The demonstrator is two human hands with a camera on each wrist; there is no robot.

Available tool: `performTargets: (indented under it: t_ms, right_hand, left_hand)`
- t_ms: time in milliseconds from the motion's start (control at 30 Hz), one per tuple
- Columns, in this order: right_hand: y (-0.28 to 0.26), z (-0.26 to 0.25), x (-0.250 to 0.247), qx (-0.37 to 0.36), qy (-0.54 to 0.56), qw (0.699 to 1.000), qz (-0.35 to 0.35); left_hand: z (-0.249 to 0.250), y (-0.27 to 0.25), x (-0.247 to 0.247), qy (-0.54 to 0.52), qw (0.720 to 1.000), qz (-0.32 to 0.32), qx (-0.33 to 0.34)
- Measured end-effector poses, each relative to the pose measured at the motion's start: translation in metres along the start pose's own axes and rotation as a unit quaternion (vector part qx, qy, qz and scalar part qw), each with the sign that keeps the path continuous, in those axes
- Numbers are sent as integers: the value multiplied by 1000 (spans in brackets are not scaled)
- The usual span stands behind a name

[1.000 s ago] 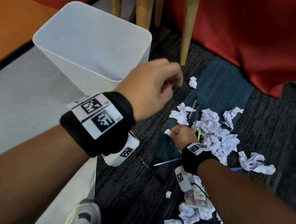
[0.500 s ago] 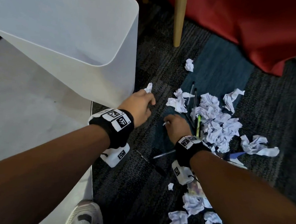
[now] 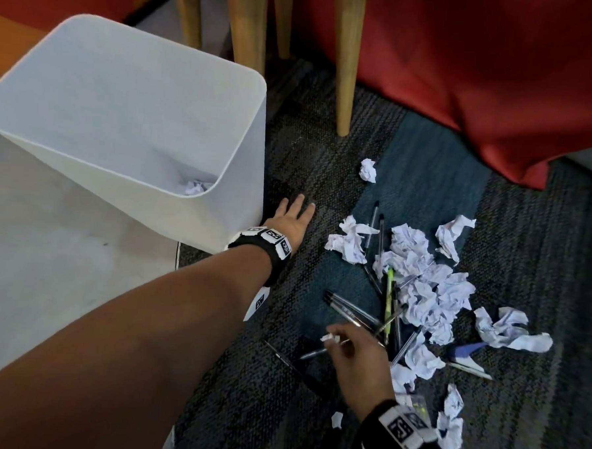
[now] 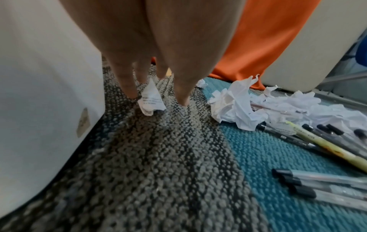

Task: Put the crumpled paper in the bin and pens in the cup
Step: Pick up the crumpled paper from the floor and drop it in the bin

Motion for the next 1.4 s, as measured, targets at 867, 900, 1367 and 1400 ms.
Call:
performTargets:
  t_ms: [867,900,1367,1400]
  right_hand:
    - [17,-32,-17,-30,100,993,52]
    - [19,-37,-20,-36,100,993,54]
    - [29,-208,-93,-262,218,931,127]
    - [28,-220,-95,-280,213,927,130]
  left_hand:
    - [46,-88,-31,34,991,81,98]
    - [50,-95,-43,23,988,106,110]
    - [59,-228,-219,-34,866,481,134]
    - [46,-236,-223,-29,860,498,106]
Point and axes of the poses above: each hand's wrist, its own y-axis towards the middle knuckle, its own x-axis out of the palm, z = x × y, the point moved 1 cm from there along y, towards the middle knuckle, and after that the axes turned 5 degrees about x, right-handed, at the moved point
